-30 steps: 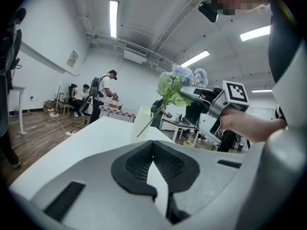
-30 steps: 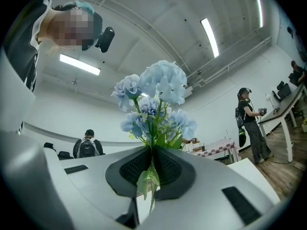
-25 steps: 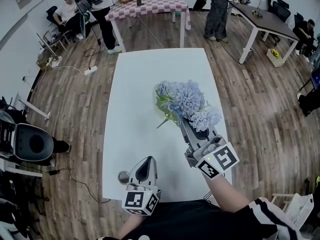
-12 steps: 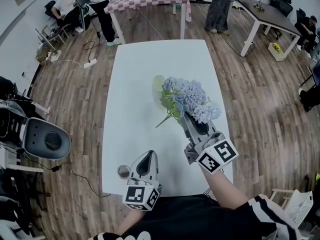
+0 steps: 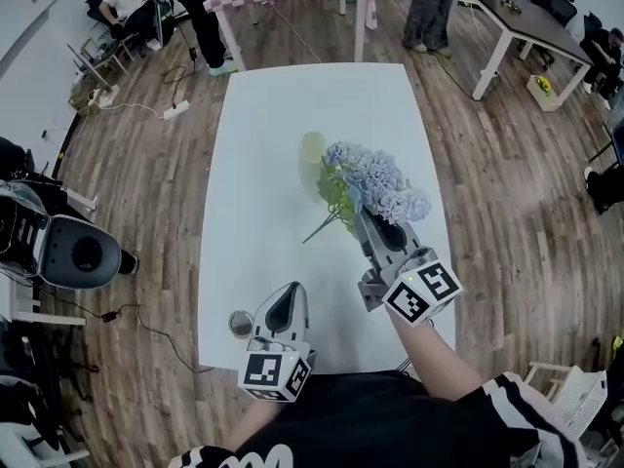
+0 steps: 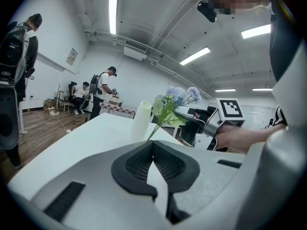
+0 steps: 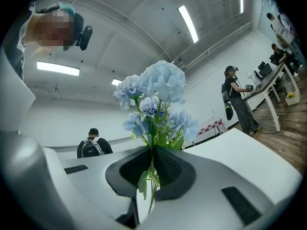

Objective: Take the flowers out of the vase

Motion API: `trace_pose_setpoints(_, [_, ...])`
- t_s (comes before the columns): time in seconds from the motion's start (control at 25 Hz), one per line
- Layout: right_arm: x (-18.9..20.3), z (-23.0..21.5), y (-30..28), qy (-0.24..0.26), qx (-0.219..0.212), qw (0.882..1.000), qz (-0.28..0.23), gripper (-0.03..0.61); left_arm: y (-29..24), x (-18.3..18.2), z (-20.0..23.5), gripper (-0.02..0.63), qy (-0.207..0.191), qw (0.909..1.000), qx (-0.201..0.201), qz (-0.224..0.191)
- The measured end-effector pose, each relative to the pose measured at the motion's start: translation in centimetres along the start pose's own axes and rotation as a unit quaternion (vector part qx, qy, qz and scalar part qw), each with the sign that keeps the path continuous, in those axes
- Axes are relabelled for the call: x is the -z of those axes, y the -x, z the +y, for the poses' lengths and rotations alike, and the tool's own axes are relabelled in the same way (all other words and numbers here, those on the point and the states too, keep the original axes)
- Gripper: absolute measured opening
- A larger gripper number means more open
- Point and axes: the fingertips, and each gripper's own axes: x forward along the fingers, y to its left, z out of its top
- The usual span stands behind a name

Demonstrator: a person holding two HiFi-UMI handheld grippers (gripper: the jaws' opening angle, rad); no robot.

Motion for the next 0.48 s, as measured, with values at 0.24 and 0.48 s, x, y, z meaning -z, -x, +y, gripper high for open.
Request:
trace_pose_setpoints(0.24, [1.1, -1.2, -0.1, -0.011, 0.012, 1.000, 0.010, 0.031, -0.3, 0.0, 0.2, 0.005, 0.001, 1.0000, -0.003, 0.004])
trace_pose_setpoints(0.48, [2.3, -2.0, 0.1, -0.042, 0.027, 0.999, 0.012, 0.031, 0.0, 0.4, 0.7, 0.005, -0.003, 0.9999, 0.000, 0.010])
